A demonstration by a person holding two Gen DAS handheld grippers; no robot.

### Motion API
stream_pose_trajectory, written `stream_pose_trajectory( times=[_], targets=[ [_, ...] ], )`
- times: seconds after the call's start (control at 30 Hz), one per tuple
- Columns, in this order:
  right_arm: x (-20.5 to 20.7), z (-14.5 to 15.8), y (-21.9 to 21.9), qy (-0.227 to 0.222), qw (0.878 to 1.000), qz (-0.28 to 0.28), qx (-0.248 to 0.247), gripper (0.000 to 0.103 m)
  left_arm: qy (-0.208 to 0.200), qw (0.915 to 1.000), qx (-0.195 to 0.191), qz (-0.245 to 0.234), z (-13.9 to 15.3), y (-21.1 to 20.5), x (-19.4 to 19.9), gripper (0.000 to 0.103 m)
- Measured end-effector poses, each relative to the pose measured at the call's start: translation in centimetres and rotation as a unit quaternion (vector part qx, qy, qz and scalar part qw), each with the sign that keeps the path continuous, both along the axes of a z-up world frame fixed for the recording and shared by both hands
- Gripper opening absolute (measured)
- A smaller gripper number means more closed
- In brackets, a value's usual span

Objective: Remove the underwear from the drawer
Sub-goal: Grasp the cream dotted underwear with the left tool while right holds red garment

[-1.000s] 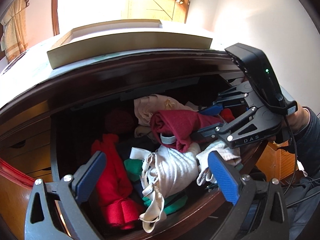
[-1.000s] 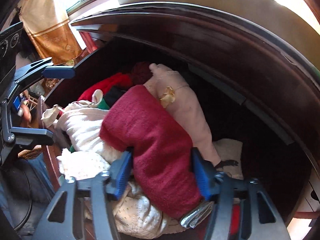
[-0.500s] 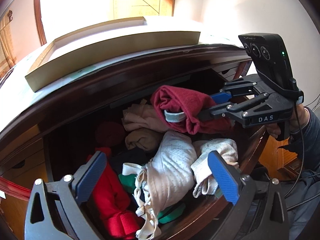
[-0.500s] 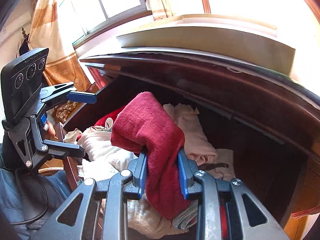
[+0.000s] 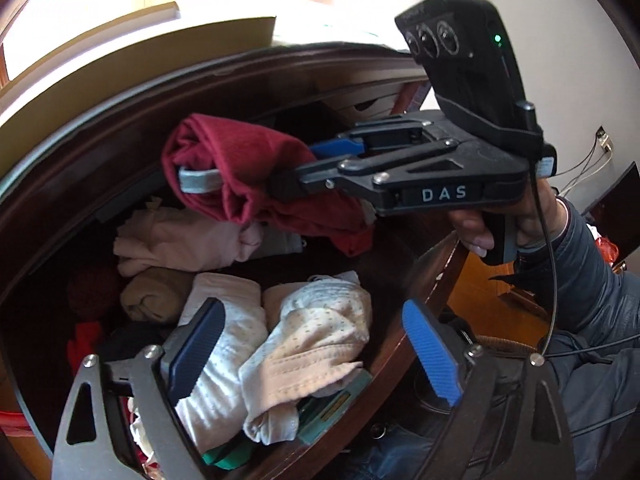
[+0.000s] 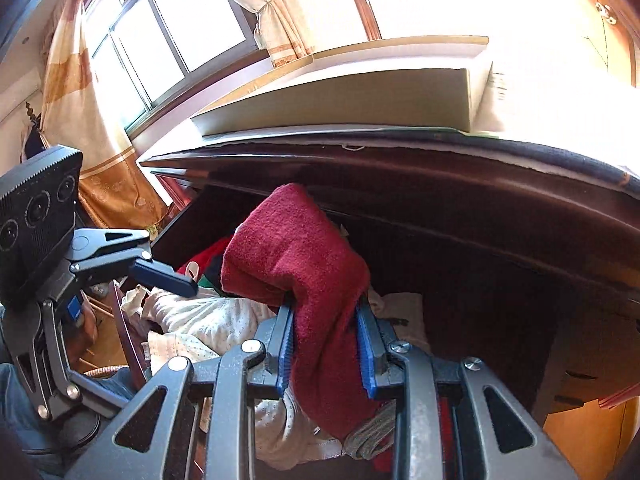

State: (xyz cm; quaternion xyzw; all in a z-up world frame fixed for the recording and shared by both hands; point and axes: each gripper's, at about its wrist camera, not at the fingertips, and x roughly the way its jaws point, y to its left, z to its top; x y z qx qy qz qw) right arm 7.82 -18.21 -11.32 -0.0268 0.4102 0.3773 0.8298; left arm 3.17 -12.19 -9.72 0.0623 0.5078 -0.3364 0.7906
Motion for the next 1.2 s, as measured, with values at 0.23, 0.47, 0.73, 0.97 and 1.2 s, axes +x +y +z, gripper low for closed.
stream_pose_trajectory(
  times=[0.23, 0.47, 0.73, 0.97, 1.2],
  targets=[
    [0.2, 0.7, -1.0, -0.010, 1.000, -0.005, 0.013, 0.029, 0.062, 0.9966, 0.040, -0.036, -2.6, -2.5, 0.9, 0.059],
    [0.0, 0.9, -1.3, -0.016, 1.000, -0.008, 0.012, 0.029, 0.071, 0.9959, 0.047, -0.030, -3.5, -3.0, 0.9, 0.045],
    [-0.6, 1.3, -1.2, -0.035, 0.999, -0.021, 0.007, 0.029, 0.009, 0.9999, 0.007, 0.006, -1.6, -1.1, -1.1, 0.035],
    [-1.4, 1.6, -1.4, -0.053, 0.998, -0.026, 0.009, 0.029, -0.035, 0.9966, -0.054, 0.051, 0.5, 1.9, -3.1, 0.035],
    [-2.0, 1.9, -1.7, -0.072, 0.997, -0.033, 0.012, 0.029, -0.078, 0.9894, -0.084, 0.090, 1.7, 3.9, -4.4, 0.035]
  ],
)
